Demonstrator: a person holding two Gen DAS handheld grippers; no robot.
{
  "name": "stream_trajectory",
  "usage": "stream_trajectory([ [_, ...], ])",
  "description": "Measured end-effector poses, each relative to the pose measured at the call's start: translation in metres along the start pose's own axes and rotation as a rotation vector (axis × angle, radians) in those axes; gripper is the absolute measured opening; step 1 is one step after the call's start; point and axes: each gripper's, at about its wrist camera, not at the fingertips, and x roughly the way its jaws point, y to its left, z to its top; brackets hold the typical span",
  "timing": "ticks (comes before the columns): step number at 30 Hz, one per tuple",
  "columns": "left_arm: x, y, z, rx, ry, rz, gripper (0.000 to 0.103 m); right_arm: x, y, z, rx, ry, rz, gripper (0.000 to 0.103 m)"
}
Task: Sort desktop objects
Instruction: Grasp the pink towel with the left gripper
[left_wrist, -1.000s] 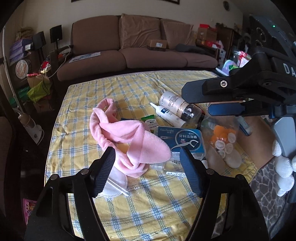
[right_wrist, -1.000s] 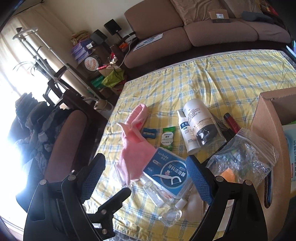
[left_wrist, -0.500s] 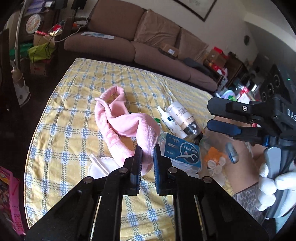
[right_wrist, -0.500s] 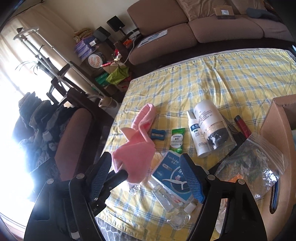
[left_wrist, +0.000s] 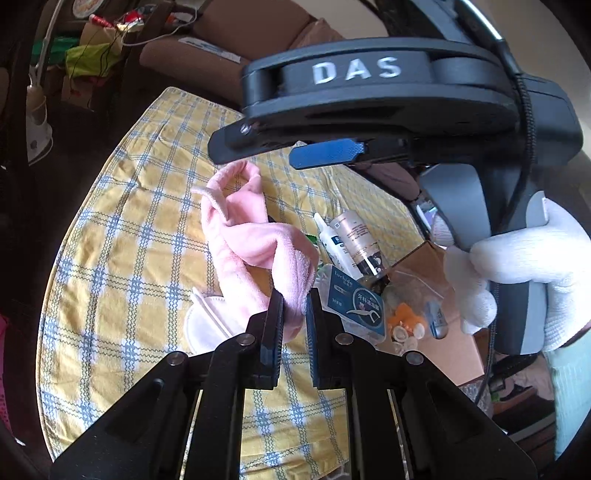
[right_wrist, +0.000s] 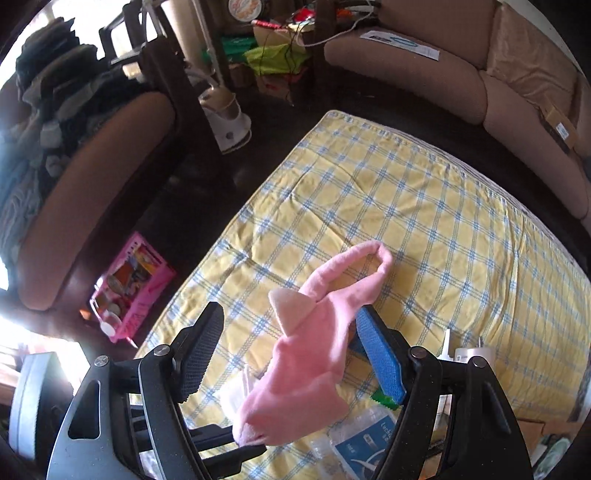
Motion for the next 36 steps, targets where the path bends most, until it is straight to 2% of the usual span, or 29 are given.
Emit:
stream_trajectory([
  [3, 0.002, 0.001, 0.001, -0.007, 0.01, -0.006, 0.011, 0.028, 0.01, 0.0, -0.061, 0.066, -0.049, 0.076],
  [5, 0.003, 0.002, 0.0, -0.01, 0.016, -0.004, 0.011, 0.041, 0.01, -0.001, -0.061, 0.091, -0.058, 0.072],
  [6, 0.004, 0.004, 0.0, -0.015, 0.017, -0.004, 0.011, 0.047, 0.01, -0.002, -0.06, 0.103, -0.056, 0.061],
  [7, 0.004, 0.005, 0.0, -0.021, 0.019, -0.004, 0.011, 0.051, 0.009, -0.003, -0.058, 0.114, -0.057, 0.038],
  [8, 0.004, 0.006, 0.0, -0.027, 0.021, -0.005, 0.011, 0.054, 0.007, -0.004, -0.051, 0.122, -0.055, 0.029],
  [12, 0.003, 0.008, 0.001, -0.03, 0.018, -0.007, 0.011, 0.051, 0.007, -0.007, -0.053, 0.103, -0.066, 0.025],
  [13, 0.004, 0.007, 0.001, -0.028, 0.018, -0.005, 0.011, 0.048, 0.007, -0.007, -0.051, 0.092, -0.077, 0.018],
  [16, 0.004, 0.006, 0.001, -0.027, 0.015, -0.009, 0.011, 0.038, 0.0, -0.007, -0.014, 0.048, -0.064, 0.014],
  [20, 0.006, 0.003, 0.003, -0.02, 0.015, -0.011, 0.011, 0.037, -0.004, -0.005, 0.025, 0.046, -0.044, 0.017],
  [21, 0.007, 0.002, 0.002, -0.018, 0.017, -0.01, 0.011, 0.037, -0.003, -0.004, 0.028, 0.041, -0.043, 0.028],
  [22, 0.007, 0.002, 0.002, -0.017, 0.019, -0.01, 0.011, 0.038, -0.002, -0.003, 0.028, 0.043, -0.047, 0.051],
  [24, 0.008, 0.003, 0.003, -0.017, 0.02, -0.013, 0.011, 0.045, 0.003, -0.001, 0.021, 0.058, -0.054, 0.073],
  [26, 0.009, 0.003, 0.003, -0.019, 0.019, -0.015, 0.011, 0.055, 0.009, 0.0, 0.001, 0.082, -0.076, 0.072],
  [27, 0.009, 0.004, 0.004, -0.02, 0.019, -0.016, 0.011, 0.06, 0.012, 0.0, -0.01, 0.093, -0.084, 0.067],
  [28, 0.008, 0.004, 0.005, -0.021, 0.017, -0.017, 0.011, 0.064, 0.015, -0.001, -0.022, 0.1, -0.089, 0.055],
  [29, 0.008, 0.005, 0.006, -0.024, 0.016, -0.018, 0.011, 0.067, 0.017, -0.001, -0.035, 0.106, -0.1, 0.043],
  [30, 0.008, 0.006, 0.006, -0.027, 0.015, -0.018, 0.011, 0.069, 0.017, -0.002, -0.044, 0.112, -0.121, 0.017],
  [31, 0.009, 0.007, 0.008, -0.03, 0.015, -0.021, 0.011, 0.07, 0.016, -0.003, -0.049, 0.112, -0.14, 0.009],
  [36, 0.008, 0.006, 0.012, -0.03, 0.004, -0.035, 0.011, 0.054, 0.002, -0.008, -0.014, 0.059, -0.097, 0.009],
])
